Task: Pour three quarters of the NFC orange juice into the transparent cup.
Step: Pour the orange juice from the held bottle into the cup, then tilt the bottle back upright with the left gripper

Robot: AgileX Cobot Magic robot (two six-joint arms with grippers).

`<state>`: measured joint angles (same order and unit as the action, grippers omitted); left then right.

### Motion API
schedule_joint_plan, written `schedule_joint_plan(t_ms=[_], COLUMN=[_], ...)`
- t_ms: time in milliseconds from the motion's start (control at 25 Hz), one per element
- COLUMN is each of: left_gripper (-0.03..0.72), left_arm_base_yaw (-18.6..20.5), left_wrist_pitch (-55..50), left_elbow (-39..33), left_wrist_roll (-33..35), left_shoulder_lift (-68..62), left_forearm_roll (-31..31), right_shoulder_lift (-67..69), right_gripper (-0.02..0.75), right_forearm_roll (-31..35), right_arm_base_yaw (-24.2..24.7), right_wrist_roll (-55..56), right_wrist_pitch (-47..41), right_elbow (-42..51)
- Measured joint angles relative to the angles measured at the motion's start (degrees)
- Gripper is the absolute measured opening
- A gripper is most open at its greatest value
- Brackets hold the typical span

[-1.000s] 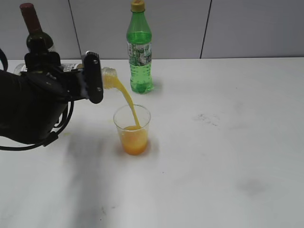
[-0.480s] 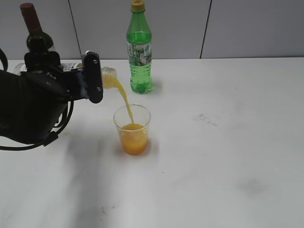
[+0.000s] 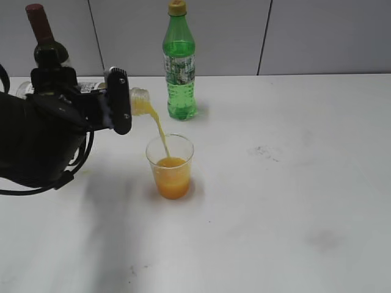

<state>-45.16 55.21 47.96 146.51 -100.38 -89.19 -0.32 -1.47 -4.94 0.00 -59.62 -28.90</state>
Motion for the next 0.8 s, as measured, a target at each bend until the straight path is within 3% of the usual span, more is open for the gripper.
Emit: schedule_joint_plan(t_ms=[800], left_gripper=[0.475], left_arm_base_yaw=[-0.8], left_wrist_pitch=[-2.8], left_elbow=[-3.0], left_wrist_roll=[0.5], left_shoulder_lift=[0.0], left_forearm_roll=[1.3], right_shoulder_lift=[0.0], right_gripper=[0.572], right_forearm_roll=[0.0], right_arm_base_yaw=[0.0], right_wrist_roll=[0.0], right_wrist_pitch=[0.0], right_elbow=[0.0])
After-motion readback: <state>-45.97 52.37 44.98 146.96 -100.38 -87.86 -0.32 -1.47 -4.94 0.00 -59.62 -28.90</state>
